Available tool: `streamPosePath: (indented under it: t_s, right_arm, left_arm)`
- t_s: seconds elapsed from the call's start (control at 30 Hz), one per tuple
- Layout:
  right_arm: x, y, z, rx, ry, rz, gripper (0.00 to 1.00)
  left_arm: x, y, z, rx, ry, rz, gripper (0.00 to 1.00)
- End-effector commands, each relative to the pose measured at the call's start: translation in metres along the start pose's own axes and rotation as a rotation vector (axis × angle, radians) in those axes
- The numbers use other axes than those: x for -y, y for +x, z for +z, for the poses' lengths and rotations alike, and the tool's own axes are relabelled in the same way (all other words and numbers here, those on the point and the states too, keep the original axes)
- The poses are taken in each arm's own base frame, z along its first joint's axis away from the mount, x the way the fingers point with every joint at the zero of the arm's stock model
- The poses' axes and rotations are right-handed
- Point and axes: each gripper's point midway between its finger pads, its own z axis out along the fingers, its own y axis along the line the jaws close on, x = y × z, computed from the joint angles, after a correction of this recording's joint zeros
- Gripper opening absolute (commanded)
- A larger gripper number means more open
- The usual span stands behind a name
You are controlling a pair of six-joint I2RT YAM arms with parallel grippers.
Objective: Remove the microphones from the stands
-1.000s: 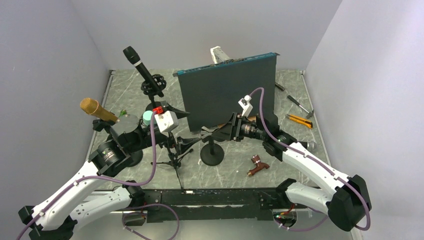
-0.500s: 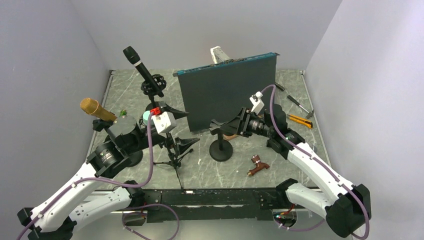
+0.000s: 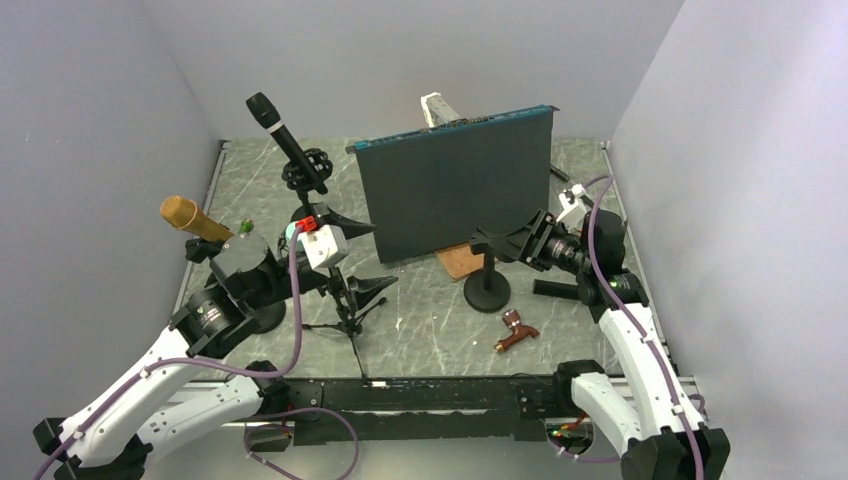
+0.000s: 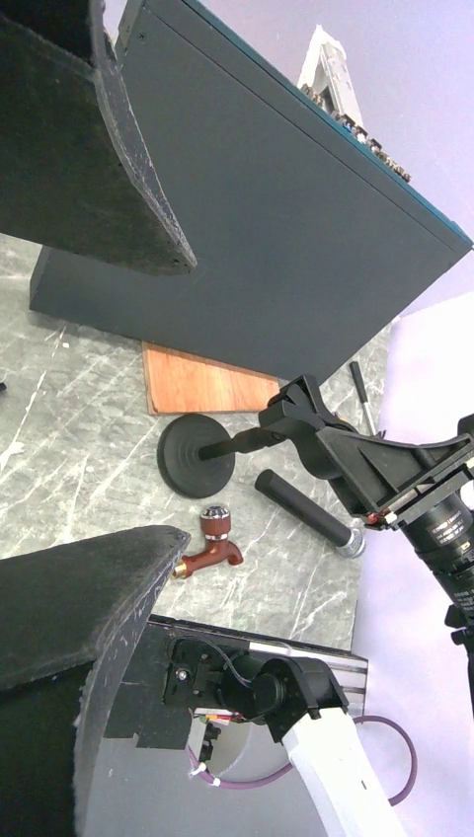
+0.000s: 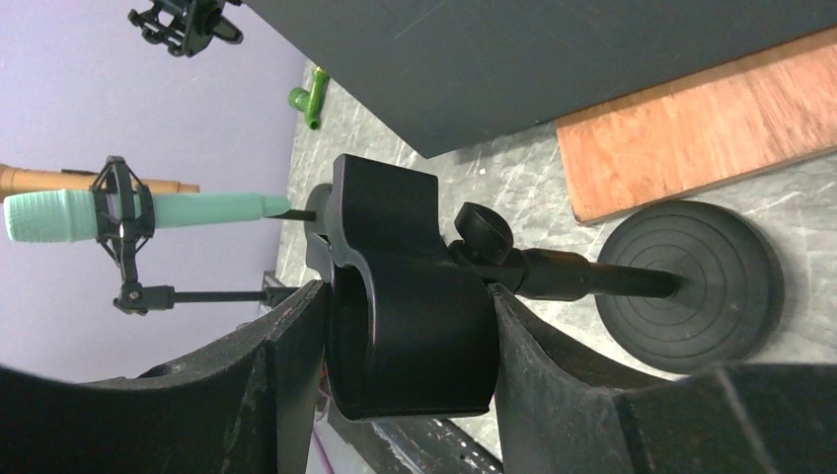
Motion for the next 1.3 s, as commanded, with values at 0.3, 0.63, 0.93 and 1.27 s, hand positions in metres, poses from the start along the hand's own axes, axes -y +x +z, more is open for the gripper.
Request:
streamPosePath:
  t_s: [0.3,0.63,0.93,1.27]
  right_arm:
    - [0.027,-0.024,-0.021,0.067,0.162,-0.129,0.66]
    - [0.001,-0.065,-0.044,0.157,0.231,-0.224,1.00]
    - [-0.056,-0.093,-0.048,0.235,0.208,-0.340,1.00]
    - [-0.177,0.002,0.036,0.073,-0.175,-0.471,0.99]
  left_arm:
    - [-0.008,-0.028,-0.018,0.107,-0.076,0.048,0.99]
    - [-0.013,-0.043,-0.038,0.173,-0.137,0.056,0.99]
    - [-0.019,-0.050,-0.049,0.215,-0.193,0.050,0.99]
    - [-0.040,-0.046,-0.056,0.204,-0.322,0.026,0.99]
